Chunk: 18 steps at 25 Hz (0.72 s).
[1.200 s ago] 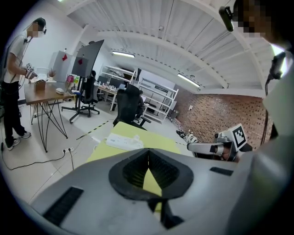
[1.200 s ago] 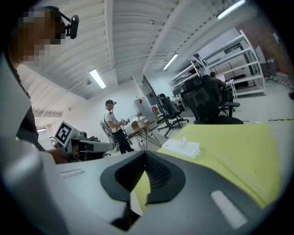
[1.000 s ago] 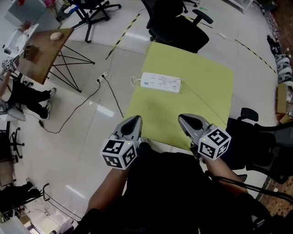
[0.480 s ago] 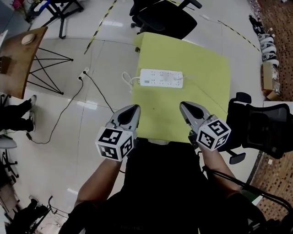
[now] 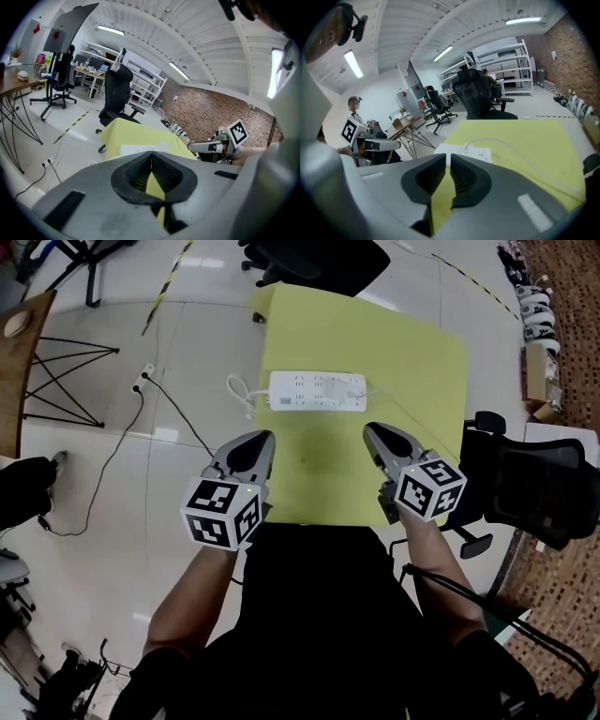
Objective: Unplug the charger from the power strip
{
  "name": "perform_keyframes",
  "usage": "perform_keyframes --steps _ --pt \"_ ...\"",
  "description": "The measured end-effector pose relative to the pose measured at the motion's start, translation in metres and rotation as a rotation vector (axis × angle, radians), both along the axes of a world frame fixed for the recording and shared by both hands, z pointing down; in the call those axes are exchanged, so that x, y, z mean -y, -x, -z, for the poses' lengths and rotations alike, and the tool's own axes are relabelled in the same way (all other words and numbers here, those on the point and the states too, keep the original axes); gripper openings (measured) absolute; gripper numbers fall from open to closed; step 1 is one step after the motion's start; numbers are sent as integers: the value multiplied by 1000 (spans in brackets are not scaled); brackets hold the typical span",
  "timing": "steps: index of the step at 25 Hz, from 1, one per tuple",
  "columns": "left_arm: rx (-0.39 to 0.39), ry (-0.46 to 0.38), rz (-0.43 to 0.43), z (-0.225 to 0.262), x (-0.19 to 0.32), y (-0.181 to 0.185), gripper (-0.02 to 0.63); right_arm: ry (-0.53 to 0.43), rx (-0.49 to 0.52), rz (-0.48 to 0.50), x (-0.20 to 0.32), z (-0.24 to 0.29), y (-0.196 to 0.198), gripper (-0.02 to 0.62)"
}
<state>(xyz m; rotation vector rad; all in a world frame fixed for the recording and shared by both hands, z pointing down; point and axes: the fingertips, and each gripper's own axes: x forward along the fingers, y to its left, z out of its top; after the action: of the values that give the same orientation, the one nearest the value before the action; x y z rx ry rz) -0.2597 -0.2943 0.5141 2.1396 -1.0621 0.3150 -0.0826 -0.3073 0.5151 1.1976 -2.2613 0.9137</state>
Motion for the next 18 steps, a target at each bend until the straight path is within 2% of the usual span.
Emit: perform_keyframes --steps 5,9,12,16,18 --pt "16 10 5 -4 14 -1 8 37 -11 -24 20 -25 0 98" --pt "17 20 5 -9 18 0 8 79 -58 -14 36 -46 3 196" --pt "16 39 -2 -17 17 -2 8 86 -84 -25 47 -56 4 209" --pt "72 53 -43 -30 10 -5 8 103 -96 -30 54 -66 6 217" --pt "75 58 -40 -31 10 -4 8 109 -98 -31 58 -69 7 221"
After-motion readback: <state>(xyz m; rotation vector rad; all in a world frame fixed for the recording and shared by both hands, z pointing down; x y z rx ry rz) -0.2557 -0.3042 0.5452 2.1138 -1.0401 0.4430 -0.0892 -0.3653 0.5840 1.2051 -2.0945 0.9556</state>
